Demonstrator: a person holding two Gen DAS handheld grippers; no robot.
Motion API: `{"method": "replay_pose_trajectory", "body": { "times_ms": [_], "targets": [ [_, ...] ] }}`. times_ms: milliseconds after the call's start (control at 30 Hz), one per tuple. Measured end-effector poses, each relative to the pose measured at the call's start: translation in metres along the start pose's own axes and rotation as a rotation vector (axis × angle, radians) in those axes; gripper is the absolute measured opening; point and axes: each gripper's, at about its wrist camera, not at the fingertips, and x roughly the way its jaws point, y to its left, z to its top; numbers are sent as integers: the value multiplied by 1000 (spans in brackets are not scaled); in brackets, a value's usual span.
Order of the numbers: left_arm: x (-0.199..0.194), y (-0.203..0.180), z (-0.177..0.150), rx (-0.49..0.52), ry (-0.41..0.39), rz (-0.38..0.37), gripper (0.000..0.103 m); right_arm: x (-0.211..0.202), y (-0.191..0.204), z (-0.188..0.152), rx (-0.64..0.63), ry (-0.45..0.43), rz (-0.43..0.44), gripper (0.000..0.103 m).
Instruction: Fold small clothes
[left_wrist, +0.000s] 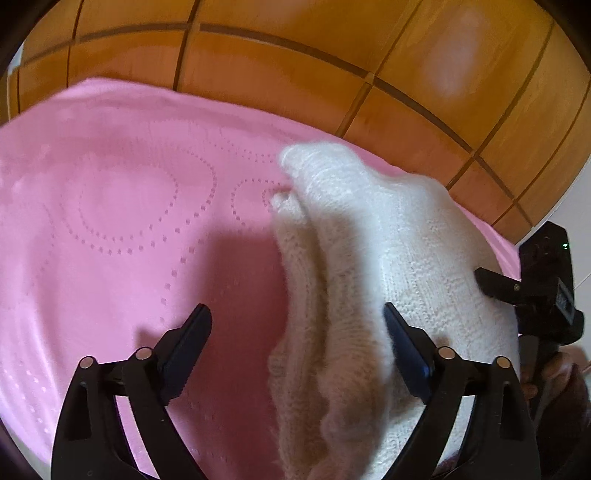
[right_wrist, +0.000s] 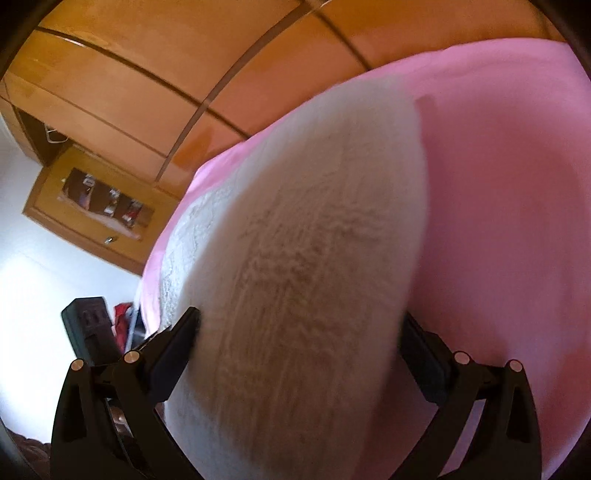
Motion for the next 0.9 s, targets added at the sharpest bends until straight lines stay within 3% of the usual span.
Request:
{"method": "replay_pose_trajectory", "body": {
  "times_ms": [67, 133, 267, 433, 633, 767, 900],
  "targets": [
    [6, 12, 1, -56, 36, -67, 92, 8, 4, 4, -9, 25, 12, 100],
    [11, 24, 1, -124, 60, -135, 90, 13, 9, 6, -30, 49, 5, 93],
    [15, 27, 0, -130, 85, -363, 51, 9, 21, 7, -45, 23, -34, 65],
    [13, 10, 8, -86, 64, -426, 41, -26, 46, 1, -131, -69, -44, 55],
    [35, -71, 44, 70, 76, -477, 39, -88, 32, 13, -145, -195, -81, 54],
    [69, -148, 72, 205, 106, -495, 39, -142, -10, 21, -76, -306, -159, 55],
    [113, -224, 76, 328, 165, -474, 39, -185, -66, 13, 42, -387, -266, 57]
  ]
}}
